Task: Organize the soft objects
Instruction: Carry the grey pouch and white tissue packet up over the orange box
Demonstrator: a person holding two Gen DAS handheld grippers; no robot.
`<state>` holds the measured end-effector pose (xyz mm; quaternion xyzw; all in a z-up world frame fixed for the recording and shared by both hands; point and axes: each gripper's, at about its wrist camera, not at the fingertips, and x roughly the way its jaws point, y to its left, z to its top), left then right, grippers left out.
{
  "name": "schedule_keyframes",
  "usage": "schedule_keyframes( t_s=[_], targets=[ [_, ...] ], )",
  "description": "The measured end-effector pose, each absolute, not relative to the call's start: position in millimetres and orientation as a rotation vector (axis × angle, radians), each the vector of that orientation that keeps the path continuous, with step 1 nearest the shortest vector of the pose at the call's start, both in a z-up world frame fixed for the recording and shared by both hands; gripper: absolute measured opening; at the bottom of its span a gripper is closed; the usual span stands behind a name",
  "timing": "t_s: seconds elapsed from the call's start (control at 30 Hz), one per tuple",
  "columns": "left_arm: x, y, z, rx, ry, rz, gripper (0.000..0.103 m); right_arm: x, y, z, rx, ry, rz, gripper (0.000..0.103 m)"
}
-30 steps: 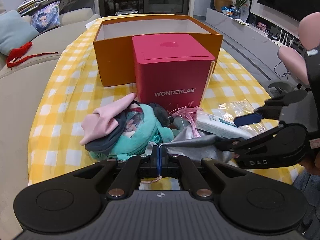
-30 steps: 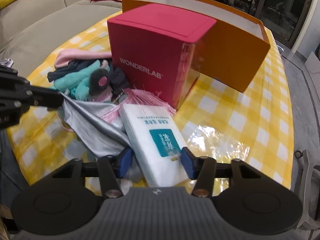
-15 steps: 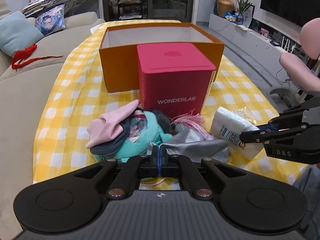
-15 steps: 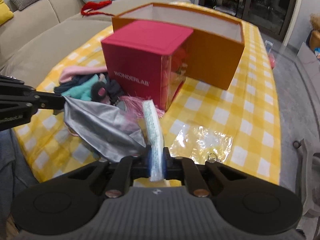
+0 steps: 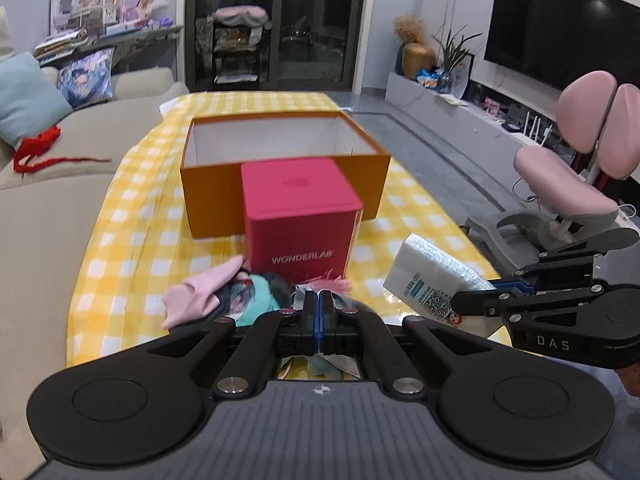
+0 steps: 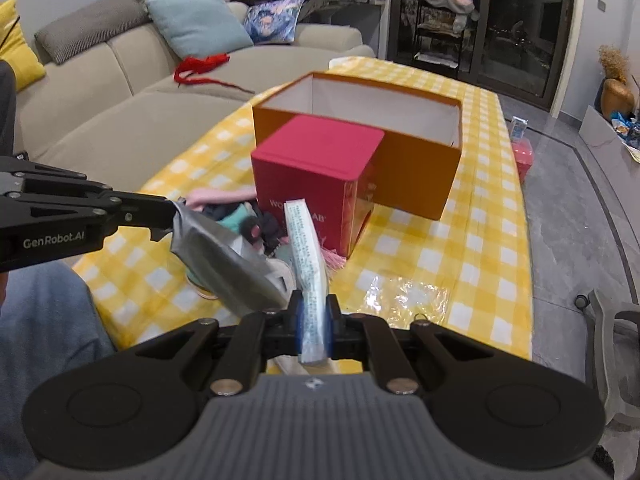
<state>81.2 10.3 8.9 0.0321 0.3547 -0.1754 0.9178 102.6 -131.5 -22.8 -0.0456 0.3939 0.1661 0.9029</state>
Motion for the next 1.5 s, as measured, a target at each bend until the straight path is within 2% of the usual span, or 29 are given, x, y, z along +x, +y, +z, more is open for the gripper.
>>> schedule_keyframes(
  t_s=[0.73, 1.5],
  targets=[
    [68, 5, 79, 0.145, 0.593, -0.372, 0.0, 71, -135, 61, -0.082, 0.659, 0.331, 0.007],
    [164, 2, 138, 0.243, 0.414, -0.353, 0.0, 167, -126, 103, -0.19, 0.541, 0.314, 0.007]
  ],
)
